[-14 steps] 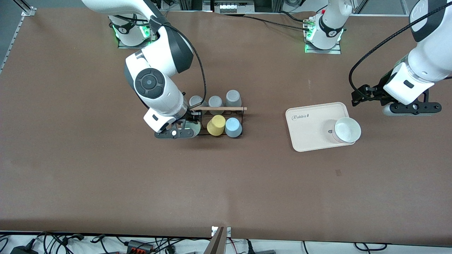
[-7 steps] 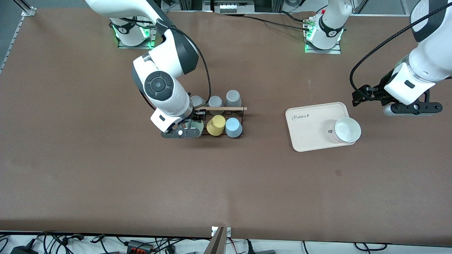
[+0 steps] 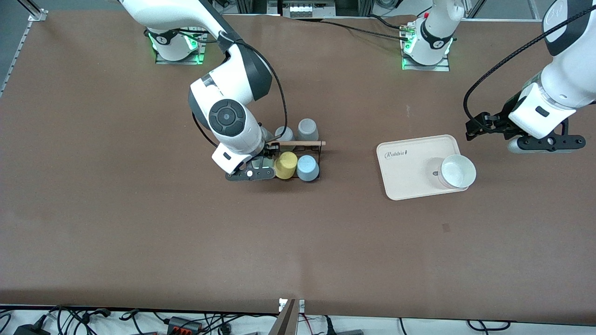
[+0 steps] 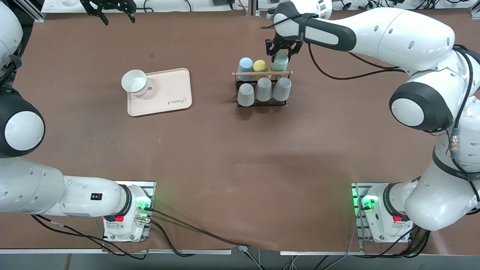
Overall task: Hang scattered cups on rack with three cups
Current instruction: 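Carry the teal cup to the rack beside the yellow cup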
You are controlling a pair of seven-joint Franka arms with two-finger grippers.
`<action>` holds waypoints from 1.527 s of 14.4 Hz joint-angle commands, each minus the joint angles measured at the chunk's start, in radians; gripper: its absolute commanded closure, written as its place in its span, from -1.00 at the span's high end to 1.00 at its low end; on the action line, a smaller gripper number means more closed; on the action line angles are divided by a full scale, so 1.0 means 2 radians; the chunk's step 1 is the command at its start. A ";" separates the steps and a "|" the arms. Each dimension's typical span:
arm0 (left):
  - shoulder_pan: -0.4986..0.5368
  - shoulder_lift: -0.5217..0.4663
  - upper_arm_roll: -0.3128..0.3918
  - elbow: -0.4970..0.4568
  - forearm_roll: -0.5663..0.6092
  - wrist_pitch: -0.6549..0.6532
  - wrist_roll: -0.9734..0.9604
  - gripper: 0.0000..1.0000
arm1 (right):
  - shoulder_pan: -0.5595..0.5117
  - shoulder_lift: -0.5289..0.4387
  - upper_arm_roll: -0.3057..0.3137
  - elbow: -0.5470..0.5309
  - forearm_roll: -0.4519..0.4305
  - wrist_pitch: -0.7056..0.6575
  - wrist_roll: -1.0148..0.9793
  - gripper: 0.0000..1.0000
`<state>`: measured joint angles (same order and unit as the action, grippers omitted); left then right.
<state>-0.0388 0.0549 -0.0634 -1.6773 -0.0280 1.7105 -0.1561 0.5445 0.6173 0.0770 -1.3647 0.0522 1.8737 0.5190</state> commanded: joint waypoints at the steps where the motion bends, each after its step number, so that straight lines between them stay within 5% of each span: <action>1: 0.004 -0.008 -0.001 0.001 0.011 -0.009 0.004 1.00 | 0.003 0.017 -0.002 0.017 0.001 -0.008 0.010 -0.64; 15: 0.006 -0.008 -0.001 0.001 0.010 -0.009 0.005 1.00 | 0.003 0.039 -0.002 0.020 0.003 0.002 0.014 -0.58; 17: 0.006 -0.008 -0.002 0.001 0.010 -0.009 0.004 1.00 | 0.002 0.038 -0.002 0.020 0.003 0.002 0.023 0.99; 22: 0.006 -0.008 -0.003 0.002 0.010 -0.009 0.004 1.00 | -0.005 0.033 -0.008 0.069 0.002 -0.013 0.032 1.00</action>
<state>-0.0312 0.0549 -0.0648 -1.6771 -0.0280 1.7090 -0.1553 0.5404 0.6730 0.0694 -1.2939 0.0523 1.8826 0.5645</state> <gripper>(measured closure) 0.000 0.000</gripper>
